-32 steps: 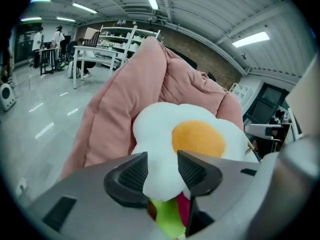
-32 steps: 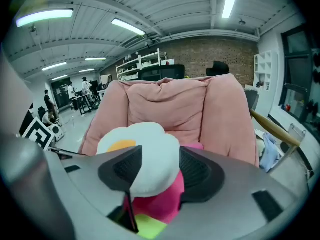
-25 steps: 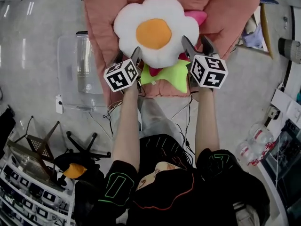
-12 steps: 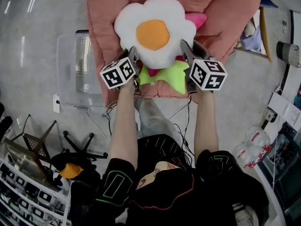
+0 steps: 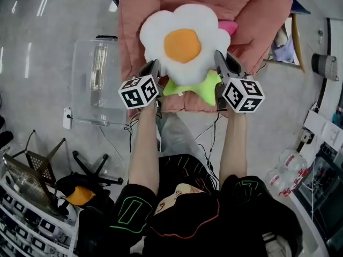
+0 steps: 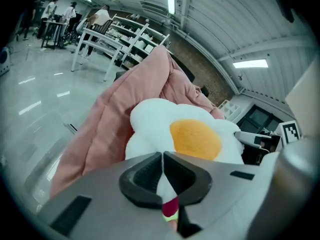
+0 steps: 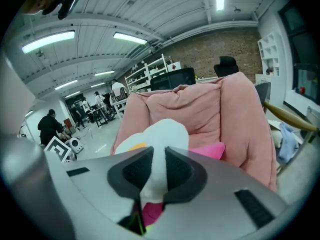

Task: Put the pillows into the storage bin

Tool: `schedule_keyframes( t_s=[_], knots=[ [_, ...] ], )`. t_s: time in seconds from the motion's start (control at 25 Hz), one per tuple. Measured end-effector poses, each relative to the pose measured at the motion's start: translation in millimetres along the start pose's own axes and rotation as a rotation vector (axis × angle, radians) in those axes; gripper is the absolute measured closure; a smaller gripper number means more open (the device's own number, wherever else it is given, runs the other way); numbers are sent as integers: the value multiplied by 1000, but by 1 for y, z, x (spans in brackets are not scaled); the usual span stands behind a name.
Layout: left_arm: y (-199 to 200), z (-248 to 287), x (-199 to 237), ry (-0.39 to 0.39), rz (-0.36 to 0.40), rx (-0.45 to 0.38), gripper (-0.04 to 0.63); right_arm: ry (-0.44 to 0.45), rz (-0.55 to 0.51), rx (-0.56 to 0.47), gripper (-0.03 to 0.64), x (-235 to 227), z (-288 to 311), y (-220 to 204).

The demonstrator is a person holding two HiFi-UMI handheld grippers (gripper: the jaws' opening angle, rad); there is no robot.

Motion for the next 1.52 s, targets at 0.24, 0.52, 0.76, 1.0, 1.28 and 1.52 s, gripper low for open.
schedule_keyframes(
  t_s=[0.24, 0.52, 0.76, 1.0, 1.28, 1.52],
  knots=[
    [18, -53, 9, 11, 30, -75, 589, 24, 3, -43, 555, 43, -17, 4],
    [24, -114, 41, 48, 0, -138, 591, 83, -32, -35, 554, 100, -10, 1],
    [22, -160, 86, 114, -34, -184, 591, 160, -70, 5, 554, 155, 14, -10],
    [5, -207, 133, 205, -116, -227, 592, 239, -121, 86, 552, 214, 44, -28],
    [-23, -262, 194, 311, -235, -273, 592, 344, -193, 200, 551, 291, 87, -59],
    [-51, -310, 241, 393, -315, -309, 592, 416, -261, 279, 540, 357, 114, -92]
  ],
)
Point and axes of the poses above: the fingertips, and each gripper's own axes: z forward along the fingers, x to its left, y out of its top, the point moved 7 cm from there along -z, backward along the fingers, and after that the axes turned 6 degrees about z, right-handed, at the moved point
